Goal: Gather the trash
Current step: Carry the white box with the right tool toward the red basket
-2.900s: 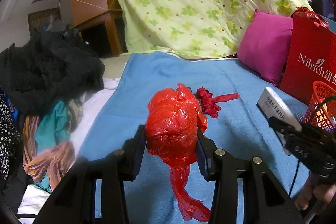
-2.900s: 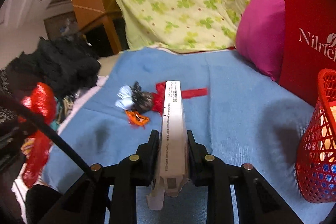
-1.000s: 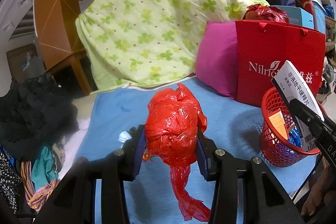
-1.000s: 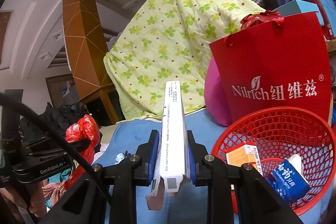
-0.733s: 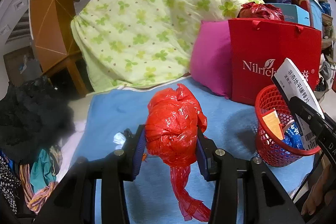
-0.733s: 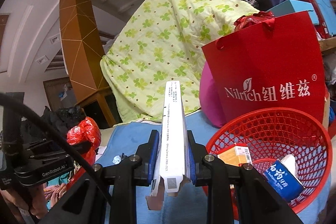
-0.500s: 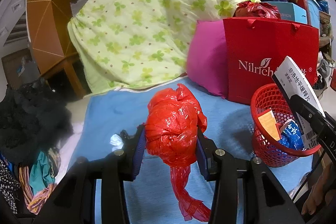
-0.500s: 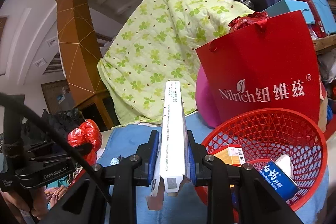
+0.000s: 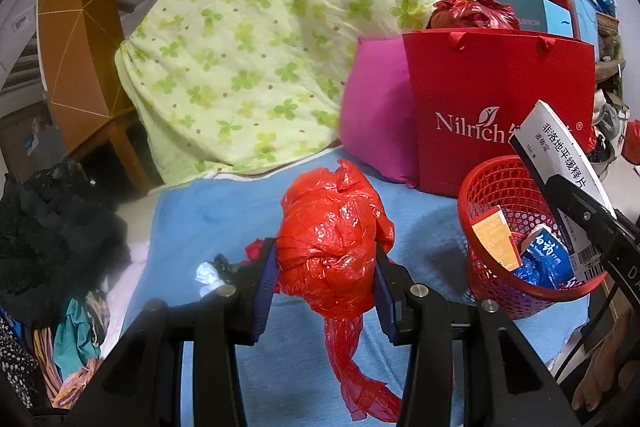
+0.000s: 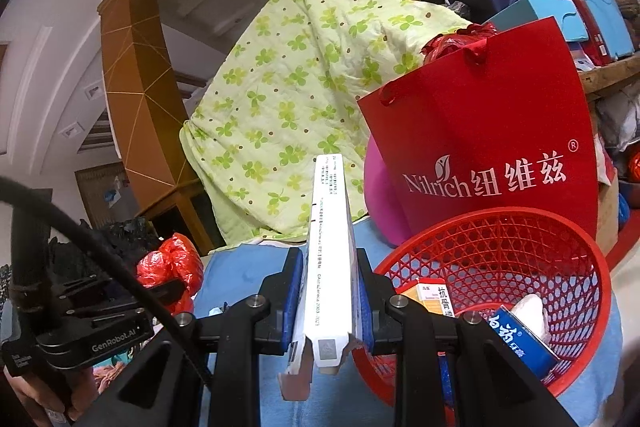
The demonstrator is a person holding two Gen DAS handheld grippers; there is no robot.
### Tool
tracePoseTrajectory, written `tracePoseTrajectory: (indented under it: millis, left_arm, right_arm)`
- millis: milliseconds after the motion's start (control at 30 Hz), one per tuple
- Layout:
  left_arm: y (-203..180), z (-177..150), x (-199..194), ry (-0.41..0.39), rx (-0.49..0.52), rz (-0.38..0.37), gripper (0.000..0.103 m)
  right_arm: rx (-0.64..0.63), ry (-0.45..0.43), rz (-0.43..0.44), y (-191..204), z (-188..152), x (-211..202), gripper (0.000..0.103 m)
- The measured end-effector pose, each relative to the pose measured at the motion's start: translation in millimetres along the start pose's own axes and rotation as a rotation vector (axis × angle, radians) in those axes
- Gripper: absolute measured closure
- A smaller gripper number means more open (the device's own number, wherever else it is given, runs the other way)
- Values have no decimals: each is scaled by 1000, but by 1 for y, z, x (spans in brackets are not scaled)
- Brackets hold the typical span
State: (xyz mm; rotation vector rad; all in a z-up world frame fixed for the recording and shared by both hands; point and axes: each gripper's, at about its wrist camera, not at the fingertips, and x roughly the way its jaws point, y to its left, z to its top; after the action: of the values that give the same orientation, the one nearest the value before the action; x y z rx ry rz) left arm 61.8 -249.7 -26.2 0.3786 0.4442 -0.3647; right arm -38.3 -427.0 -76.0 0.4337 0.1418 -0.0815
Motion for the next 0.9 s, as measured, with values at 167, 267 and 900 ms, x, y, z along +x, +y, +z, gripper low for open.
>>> tracePoseTrajectory:
  millis: [167,267,900]
  left_arm:
    - [-6,3,1,-1,11,-8,57]
    - [-9,4,2,-3,19,-14,57]
    - [-39,17,7,-15,81,-53,57]
  right_arm:
    - [6,-4,-5,-2,0,-3,76]
    - [12,-5,-8,-4,0,-4,76]
    - [74,-21,-49,-23,6,-16,76]
